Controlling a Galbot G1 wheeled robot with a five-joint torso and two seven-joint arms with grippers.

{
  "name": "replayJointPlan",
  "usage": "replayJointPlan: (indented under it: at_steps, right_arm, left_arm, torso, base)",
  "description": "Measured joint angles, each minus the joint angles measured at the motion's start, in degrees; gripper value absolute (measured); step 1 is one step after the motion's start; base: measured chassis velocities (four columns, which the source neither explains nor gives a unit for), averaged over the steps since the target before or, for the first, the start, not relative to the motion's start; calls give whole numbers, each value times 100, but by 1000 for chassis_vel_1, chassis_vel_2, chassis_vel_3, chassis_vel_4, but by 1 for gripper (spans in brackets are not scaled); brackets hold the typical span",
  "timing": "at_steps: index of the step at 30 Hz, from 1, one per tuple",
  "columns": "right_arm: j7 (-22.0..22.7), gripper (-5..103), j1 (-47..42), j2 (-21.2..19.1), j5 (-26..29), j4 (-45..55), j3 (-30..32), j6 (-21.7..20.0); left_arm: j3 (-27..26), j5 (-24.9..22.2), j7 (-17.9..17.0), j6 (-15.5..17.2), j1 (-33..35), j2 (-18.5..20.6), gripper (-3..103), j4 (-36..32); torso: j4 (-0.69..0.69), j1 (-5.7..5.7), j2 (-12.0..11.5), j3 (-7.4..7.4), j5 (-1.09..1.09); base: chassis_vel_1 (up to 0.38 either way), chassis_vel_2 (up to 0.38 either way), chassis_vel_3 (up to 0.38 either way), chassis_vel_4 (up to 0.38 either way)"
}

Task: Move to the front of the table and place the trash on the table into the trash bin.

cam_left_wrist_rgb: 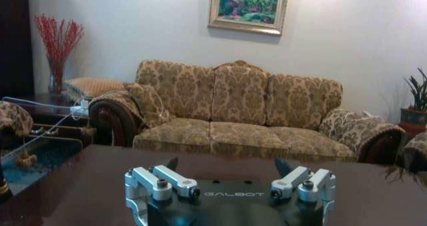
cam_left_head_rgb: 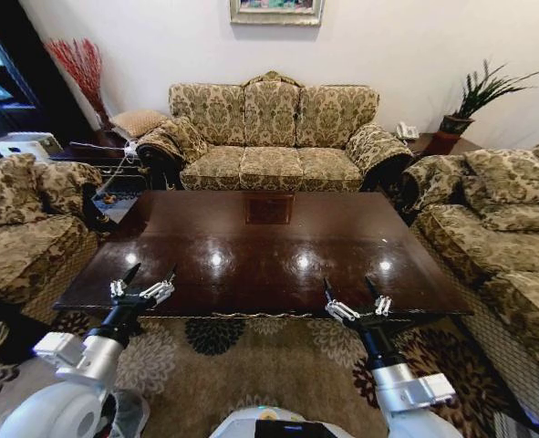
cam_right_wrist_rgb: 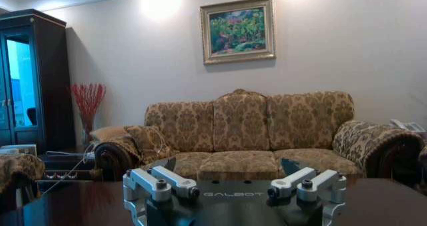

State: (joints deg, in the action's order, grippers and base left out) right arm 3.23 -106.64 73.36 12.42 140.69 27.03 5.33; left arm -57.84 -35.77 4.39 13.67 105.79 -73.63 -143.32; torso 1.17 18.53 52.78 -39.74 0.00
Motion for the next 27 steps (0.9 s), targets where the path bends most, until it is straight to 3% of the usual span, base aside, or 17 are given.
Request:
replayJointPlan:
  at_steps: [27]
  right_arm:
    - [4,100,4,8,10,1,16,1]
  left_arm:
    - [-9,2,6,-11,-1,-2,99,8]
  torso:
    - [0,0,0,0,1]
  base:
    - [-67,-69,70,65]
